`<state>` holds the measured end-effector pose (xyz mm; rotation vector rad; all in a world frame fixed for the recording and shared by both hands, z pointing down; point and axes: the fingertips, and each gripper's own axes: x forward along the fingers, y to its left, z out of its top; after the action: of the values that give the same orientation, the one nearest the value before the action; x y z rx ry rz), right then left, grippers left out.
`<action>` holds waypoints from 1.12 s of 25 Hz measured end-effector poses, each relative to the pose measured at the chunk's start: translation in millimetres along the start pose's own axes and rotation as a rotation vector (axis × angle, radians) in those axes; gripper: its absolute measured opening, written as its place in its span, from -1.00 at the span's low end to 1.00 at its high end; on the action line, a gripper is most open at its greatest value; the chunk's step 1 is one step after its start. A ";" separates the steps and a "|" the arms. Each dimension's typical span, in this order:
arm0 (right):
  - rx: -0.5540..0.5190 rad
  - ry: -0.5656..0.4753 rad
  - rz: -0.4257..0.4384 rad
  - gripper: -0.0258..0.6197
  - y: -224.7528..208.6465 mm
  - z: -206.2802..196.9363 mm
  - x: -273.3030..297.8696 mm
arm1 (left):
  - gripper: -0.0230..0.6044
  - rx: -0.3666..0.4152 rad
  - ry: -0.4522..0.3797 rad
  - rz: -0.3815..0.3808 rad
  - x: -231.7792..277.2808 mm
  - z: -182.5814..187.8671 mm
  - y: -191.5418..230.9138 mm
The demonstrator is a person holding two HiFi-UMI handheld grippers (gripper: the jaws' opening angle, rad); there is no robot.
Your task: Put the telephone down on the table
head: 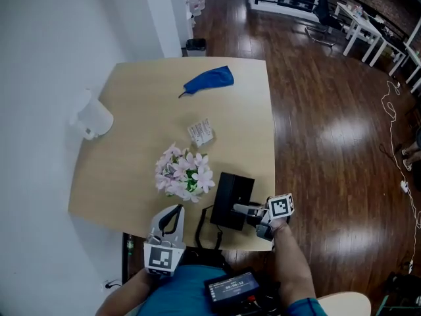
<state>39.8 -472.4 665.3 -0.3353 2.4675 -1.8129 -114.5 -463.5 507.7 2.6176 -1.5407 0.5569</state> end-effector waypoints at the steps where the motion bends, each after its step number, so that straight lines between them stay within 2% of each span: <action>1: 0.013 0.004 -0.006 -0.45 -2.7 -1.4 1.2 | -0.89 0.004 0.001 0.003 0.2 0.7 0.5; 4: 0.044 0.006 -0.035 -0.45 -15.7 -5.7 0.6 | -0.89 -0.002 0.007 0.010 0.2 1.2 2.7; 8: 0.024 0.003 -0.025 -0.45 -14.8 -0.9 2.0 | -0.89 -0.009 0.014 0.023 -1.6 0.1 4.4; 17: 0.127 -0.035 -0.171 -0.37 -34.6 -1.8 -6.3 | -0.89 -0.002 0.026 0.037 -3.1 -5.6 4.6; 24: 0.202 -0.028 -0.395 -0.17 -45.2 -6.7 -18.9 | -0.89 -0.021 0.019 0.022 -2.3 -5.0 -1.3; 28: 0.188 -0.005 -0.547 -0.10 -47.0 -6.0 -27.8 | -0.89 -0.026 0.007 -0.005 -1.4 -5.6 -2.8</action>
<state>72.3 -474.3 709.5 -1.0840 2.3239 -2.1966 -114.3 -459.7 512.9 2.5970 -1.5291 0.5411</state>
